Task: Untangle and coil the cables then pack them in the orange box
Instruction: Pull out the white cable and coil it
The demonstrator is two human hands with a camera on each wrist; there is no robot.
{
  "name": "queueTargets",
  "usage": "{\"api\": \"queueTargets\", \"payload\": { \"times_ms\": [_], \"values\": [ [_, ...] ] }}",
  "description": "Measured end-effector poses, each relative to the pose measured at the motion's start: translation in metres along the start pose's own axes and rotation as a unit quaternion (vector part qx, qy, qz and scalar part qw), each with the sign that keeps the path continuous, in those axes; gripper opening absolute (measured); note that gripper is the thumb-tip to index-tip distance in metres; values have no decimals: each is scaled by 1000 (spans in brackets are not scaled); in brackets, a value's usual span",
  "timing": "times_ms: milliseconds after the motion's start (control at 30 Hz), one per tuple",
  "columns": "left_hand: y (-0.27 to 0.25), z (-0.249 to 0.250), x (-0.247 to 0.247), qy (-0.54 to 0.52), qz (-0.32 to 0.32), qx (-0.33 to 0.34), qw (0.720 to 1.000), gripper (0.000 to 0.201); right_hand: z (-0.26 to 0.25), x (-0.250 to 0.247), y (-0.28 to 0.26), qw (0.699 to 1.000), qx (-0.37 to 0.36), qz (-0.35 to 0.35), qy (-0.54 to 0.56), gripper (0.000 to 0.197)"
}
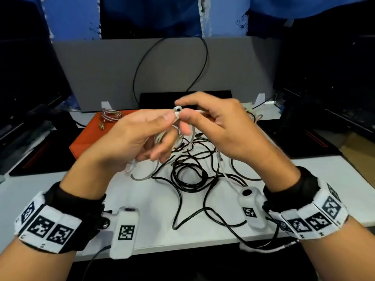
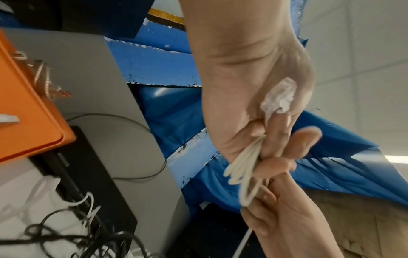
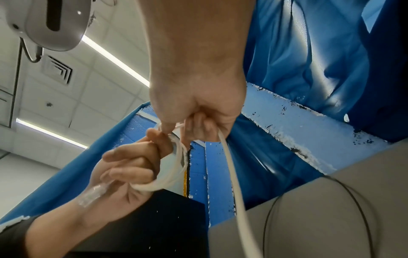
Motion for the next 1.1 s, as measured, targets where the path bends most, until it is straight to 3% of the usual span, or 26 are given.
{"api": "queueTargets", "payload": {
  "times_ms": [167, 267, 500, 600, 667, 733, 800, 900, 1000, 1100],
  "values": [
    [3, -12, 9, -224, -126, -11, 966, 36, 4, 3, -1, 1000, 13, -15, -13, 30],
    [1, -13, 15, -276, -186, -12, 943, 39, 1, 1, 0, 999, -4, -35, -6, 33],
    [-2, 3, 23, -365, -185, 24, 912, 37, 1, 2, -2, 999, 2, 4, 45, 45],
    [0, 13, 14, -405, -115, 68, 904, 50, 16, 7, -1, 997, 54, -2, 59, 39],
    [2, 16, 7, -408, -43, 114, 905, 54, 23, 15, -4, 995, 84, -52, 25, 28],
    [3, 13, -3, -376, 60, 130, 915, 53, 22, 28, -9, 981, 103, -160, -23, 28],
    [4, 9, -11, -278, 171, 126, 937, 52, 14, 45, -16, 960, 97, -259, -31, 28],
    [5, 6, -17, -12, 260, 86, 962, 46, -5, 59, -20, 953, 60, -295, -33, 39],
    [2, 1, -23, 233, 240, 11, 942, 34, -16, 46, -15, 965, 43, -256, -28, 39],
    [-4, -3, -27, 298, 143, -55, 942, 39, -16, 21, -7, 979, 40, -197, -25, 27]
  ]
}}
Point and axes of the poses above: each hand's wrist, its own y-axis towards the middle knuckle, its own x-axis out of the palm, z = x × y, the point moved 2 cm from there along y, towards the middle knuckle, and after that the axes turned 12 degrees about -x, right-handed, at the moved point
